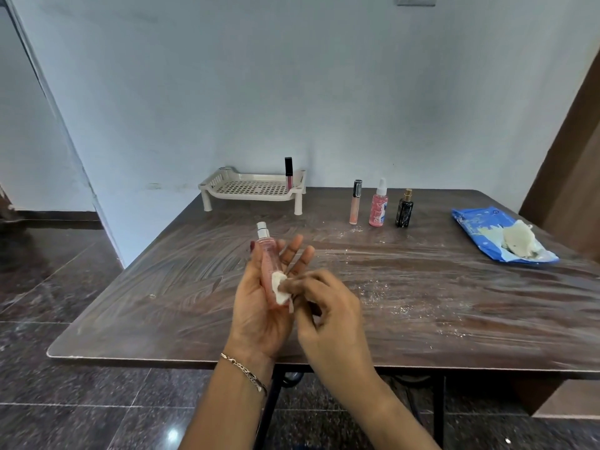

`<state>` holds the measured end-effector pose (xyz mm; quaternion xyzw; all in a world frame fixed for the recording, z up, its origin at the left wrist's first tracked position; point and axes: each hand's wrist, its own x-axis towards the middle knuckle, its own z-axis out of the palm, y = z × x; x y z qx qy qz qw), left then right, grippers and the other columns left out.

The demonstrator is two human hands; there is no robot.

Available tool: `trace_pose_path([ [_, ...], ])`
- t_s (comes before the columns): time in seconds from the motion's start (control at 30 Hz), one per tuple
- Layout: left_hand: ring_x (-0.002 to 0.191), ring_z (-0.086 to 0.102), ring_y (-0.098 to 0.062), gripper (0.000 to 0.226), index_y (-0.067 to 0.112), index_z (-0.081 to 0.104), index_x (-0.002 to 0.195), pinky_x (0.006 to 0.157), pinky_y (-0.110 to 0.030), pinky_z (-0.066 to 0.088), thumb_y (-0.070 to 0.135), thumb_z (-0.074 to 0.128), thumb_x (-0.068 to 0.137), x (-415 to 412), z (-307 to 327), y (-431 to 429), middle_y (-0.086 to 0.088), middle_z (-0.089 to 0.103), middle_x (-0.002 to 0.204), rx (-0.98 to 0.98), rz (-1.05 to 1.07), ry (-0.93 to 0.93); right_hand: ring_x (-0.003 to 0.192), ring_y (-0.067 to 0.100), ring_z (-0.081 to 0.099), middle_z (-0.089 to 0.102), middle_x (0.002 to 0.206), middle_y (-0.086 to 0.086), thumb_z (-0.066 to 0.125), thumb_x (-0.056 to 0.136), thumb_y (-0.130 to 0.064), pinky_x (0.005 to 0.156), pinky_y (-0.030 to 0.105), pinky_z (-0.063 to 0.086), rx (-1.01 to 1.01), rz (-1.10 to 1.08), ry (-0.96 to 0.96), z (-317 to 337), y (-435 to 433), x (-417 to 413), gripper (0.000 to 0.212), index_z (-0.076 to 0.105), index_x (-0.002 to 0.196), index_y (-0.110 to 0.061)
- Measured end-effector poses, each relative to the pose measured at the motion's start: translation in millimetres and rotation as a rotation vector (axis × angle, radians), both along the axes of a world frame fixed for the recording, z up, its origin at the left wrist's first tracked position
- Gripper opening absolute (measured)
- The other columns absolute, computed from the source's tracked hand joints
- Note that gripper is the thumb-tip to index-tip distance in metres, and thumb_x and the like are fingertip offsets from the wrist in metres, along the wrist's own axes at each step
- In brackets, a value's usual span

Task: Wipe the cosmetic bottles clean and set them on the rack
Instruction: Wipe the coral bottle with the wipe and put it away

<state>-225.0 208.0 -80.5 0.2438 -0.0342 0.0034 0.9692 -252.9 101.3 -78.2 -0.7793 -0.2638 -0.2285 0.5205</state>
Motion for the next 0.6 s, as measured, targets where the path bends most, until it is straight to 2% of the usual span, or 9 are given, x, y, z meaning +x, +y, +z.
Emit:
trace_pose_path([
  [0.07,0.115,0.059,-0.028,0.031,0.015,0.060,0.096,0.098,-0.041,0.048,0.043,0.050,0.091,3,-1,-4,-0.010,0.063,0.119,-0.010,-0.020,-0.006,0.094,0.002,0.062,0.063,0.095,-0.014,0.062,0.079,0.009,0.081,0.019,0.052,0.074,0.003,0.022,1,-2,1,0.030,0.073,0.093,-0.015],
  [0.2,0.109,0.061,-0.024,0.043,0.005,0.062,0.107,0.101,-0.038,0.046,0.042,0.044,0.095,0,4,-16,-0.013,0.062,0.115,-0.006,-0.108,-0.014,0.098,-0.006,0.058,0.061,0.099,-0.020,0.062,0.082,0.007,0.085,0.010,0.047,0.138,-0.071,0.054,17,-4,17,0.032,0.073,0.098,-0.019],
  [0.33,0.095,0.069,-0.023,0.049,0.006,0.073,0.095,0.091,-0.037,0.053,0.040,0.039,0.098,0,10,-29,-0.013,0.070,0.102,-0.045,-0.135,-0.017,0.098,-0.007,0.057,0.062,0.100,-0.017,0.058,0.086,0.004,0.086,0.009,0.046,0.199,-0.122,0.091,26,-5,35,0.032,0.073,0.099,-0.021],
  [0.43,0.099,0.066,-0.024,0.054,0.004,0.071,0.098,0.092,-0.037,0.054,0.044,0.035,0.098,7,10,-32,-0.013,0.067,0.106,-0.067,-0.103,0.031,0.101,-0.010,0.055,0.063,0.104,-0.017,0.058,0.085,0.003,0.089,0.010,0.045,0.163,-0.120,0.146,20,-5,33,0.033,0.072,0.101,-0.022],
  [0.53,0.087,0.062,-0.023,0.040,0.016,0.066,0.081,0.082,-0.035,0.055,0.046,0.042,0.090,16,12,-35,-0.007,0.066,0.089,-0.072,0.022,0.021,0.094,-0.011,0.057,0.062,0.096,-0.022,0.058,0.083,0.006,0.081,0.005,0.043,0.163,-0.104,0.158,11,-7,25,0.039,0.071,0.092,-0.030],
  [0.6,0.073,0.061,-0.020,0.030,0.018,0.058,0.080,0.074,-0.035,0.053,0.045,0.047,0.086,23,16,-36,-0.004,0.061,0.077,-0.035,0.136,0.022,0.092,-0.005,0.061,0.066,0.095,-0.015,0.058,0.083,0.008,0.079,0.008,0.046,0.215,-0.104,0.213,4,-8,24,0.045,0.067,0.086,-0.036],
])
